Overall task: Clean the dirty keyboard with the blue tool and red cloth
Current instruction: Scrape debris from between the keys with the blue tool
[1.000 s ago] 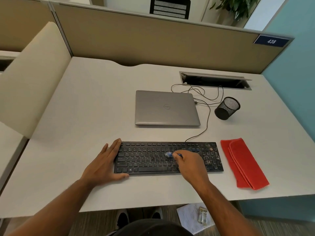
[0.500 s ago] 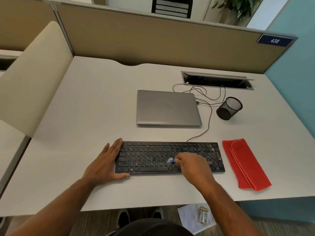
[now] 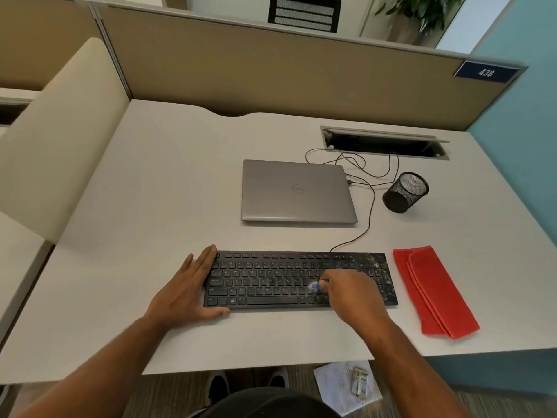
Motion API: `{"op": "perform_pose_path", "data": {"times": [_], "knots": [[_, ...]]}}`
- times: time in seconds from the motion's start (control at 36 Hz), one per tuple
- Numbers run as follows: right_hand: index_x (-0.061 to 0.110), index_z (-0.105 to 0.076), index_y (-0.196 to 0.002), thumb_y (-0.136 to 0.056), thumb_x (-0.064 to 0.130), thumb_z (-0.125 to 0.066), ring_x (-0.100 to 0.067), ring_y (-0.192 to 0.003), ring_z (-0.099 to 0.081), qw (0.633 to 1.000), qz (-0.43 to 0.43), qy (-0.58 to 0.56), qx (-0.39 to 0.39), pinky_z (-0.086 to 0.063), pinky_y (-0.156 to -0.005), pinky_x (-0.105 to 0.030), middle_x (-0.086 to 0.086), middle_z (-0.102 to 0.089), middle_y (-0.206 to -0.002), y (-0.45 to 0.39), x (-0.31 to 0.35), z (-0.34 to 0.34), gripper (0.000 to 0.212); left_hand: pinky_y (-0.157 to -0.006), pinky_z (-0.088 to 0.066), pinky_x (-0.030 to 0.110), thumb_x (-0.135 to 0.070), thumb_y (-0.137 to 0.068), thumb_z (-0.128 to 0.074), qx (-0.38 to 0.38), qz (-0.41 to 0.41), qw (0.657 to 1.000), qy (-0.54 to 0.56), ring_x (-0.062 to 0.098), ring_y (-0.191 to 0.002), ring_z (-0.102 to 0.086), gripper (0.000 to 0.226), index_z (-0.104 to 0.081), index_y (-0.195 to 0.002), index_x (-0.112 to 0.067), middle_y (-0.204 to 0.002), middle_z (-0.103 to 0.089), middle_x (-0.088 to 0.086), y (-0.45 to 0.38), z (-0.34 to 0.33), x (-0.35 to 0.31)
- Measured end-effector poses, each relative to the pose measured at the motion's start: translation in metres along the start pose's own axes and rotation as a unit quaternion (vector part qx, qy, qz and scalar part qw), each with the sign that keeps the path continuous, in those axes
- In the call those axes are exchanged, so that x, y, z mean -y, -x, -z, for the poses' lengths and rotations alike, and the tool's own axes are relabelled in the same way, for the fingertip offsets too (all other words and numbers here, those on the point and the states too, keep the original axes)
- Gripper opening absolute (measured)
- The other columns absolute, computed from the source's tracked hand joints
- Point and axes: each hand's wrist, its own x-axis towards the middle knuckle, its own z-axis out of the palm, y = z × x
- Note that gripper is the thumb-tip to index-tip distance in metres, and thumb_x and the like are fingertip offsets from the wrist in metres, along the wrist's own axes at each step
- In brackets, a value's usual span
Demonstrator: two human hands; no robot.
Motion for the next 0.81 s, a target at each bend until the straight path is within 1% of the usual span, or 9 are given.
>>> {"op": "perform_pose_path", "data": {"times": [0.11, 0.17, 0.22, 0.28, 0.36, 0.44, 0.56, 0.67, 0.81], "knots": [[0.033, -0.072, -0.110, -0.103, 0.037, -0.050, -0.001, -0.066, -0.055, 0.994, -0.024, -0.105, -0.014, -0.039, -0.059, -0.020, 0.013, -0.068, -0.084, -0.004, -0.004, 0.003, 0.023, -0.126, 0.013, 0.025, -0.096, -0.070, -0.055, 0.001, -0.001, 1.000, -0.001, 0.006, -0.156, 0.010, 0.138, 0.020, -0.162, -0.024, -0.171, 0.015, -0.010, 0.001, 0.001, -0.001], [0.033, -0.072, -0.112, -0.103, 0.038, -0.050, -0.003, -0.071, -0.059, 0.991, -0.025, -0.131, -0.030, -0.048, -0.066, -0.023, 0.012, -0.070, -0.088, -0.005, 0.000, 0.002, 0.024, -0.125, 0.014, 0.025, -0.096, -0.070, -0.055, 0.000, -0.001, 1.000, 0.002, 0.005, -0.155, 0.011, 0.139, 0.019, -0.162, -0.024, -0.170, 0.016, -0.011, 0.001, 0.001, -0.002], [0.032, -0.071, -0.112, -0.104, 0.038, -0.049, -0.006, -0.074, -0.062, 0.993, -0.020, -0.112, -0.031, -0.053, -0.071, -0.028, 0.009, -0.072, -0.090, -0.006, 0.002, -0.004, 0.025, -0.126, 0.013, 0.026, -0.096, -0.070, -0.055, 0.001, -0.001, 1.000, 0.000, 0.005, -0.156, 0.010, 0.138, 0.018, -0.162, -0.023, -0.171, 0.015, -0.010, 0.000, 0.002, -0.002], [0.030, -0.071, -0.113, -0.105, 0.036, -0.048, -0.008, -0.072, -0.062, 0.995, -0.021, -0.092, -0.022, -0.052, -0.068, -0.028, 0.009, -0.070, -0.086, -0.005, 0.002, -0.010, 0.025, -0.127, 0.011, 0.027, -0.095, -0.071, -0.056, 0.001, -0.002, 1.000, -0.001, 0.006, -0.157, 0.007, 0.138, 0.017, -0.163, -0.021, -0.172, 0.013, -0.008, 0.000, 0.002, -0.001], [0.029, -0.070, -0.114, -0.105, 0.032, -0.050, -0.008, -0.070, -0.062, 0.997, -0.013, -0.073, 0.006, -0.045, -0.060, -0.021, 0.007, -0.071, -0.087, -0.001, -0.003, -0.013, 0.023, -0.126, 0.012, 0.026, -0.095, -0.071, -0.056, 0.000, -0.003, 1.000, -0.001, 0.005, -0.156, 0.009, 0.138, 0.017, -0.162, -0.022, -0.171, 0.014, -0.009, 0.001, 0.002, -0.002], [0.030, -0.072, -0.110, -0.105, 0.036, -0.049, -0.005, -0.066, -0.059, 0.994, -0.022, -0.104, 0.016, -0.037, -0.055, -0.016, 0.009, -0.069, -0.083, 0.001, -0.008, -0.007, 0.024, -0.127, 0.011, 0.027, -0.095, -0.071, -0.055, -0.001, -0.003, 1.000, -0.002, 0.005, -0.157, 0.008, 0.138, 0.017, -0.163, -0.021, -0.171, 0.013, -0.008, 0.000, 0.002, -0.002], [0.030, -0.074, -0.101, -0.103, 0.035, -0.051, -0.009, -0.068, -0.062, 0.985, -0.035, -0.167, -0.018, -0.052, -0.066, -0.029, 0.008, -0.070, -0.080, -0.002, -0.008, -0.002, 0.024, -0.127, 0.011, 0.028, -0.095, -0.071, -0.055, 0.000, -0.001, 1.000, -0.007, 0.006, -0.157, 0.008, 0.138, 0.018, -0.162, -0.022, -0.171, 0.014, -0.009, 0.001, 0.002, -0.002], [0.029, -0.073, -0.110, -0.104, 0.037, -0.051, -0.010, -0.074, -0.064, 0.987, -0.033, -0.154, -0.013, -0.053, -0.072, -0.031, 0.005, -0.073, -0.087, 0.002, -0.003, -0.008, 0.025, -0.124, 0.015, 0.022, -0.095, -0.070, -0.057, 0.000, 0.004, 1.000, -0.001, -0.001, -0.152, 0.016, 0.138, 0.018, -0.162, -0.024, -0.170, 0.015, -0.012, 0.001, 0.003, -0.004], [0.031, -0.073, -0.107, -0.103, 0.036, -0.050, -0.006, -0.069, -0.060, 0.989, -0.034, -0.143, 0.013, -0.043, -0.058, -0.021, 0.009, -0.070, -0.083, 0.007, -0.010, -0.014, 0.024, -0.120, 0.019, 0.017, -0.091, -0.071, -0.061, -0.001, -0.003, 1.000, 0.002, -0.014, -0.143, 0.030, 0.137, 0.017, -0.162, -0.024, -0.170, 0.014, -0.012, 0.001, 0.004, -0.005]]}}
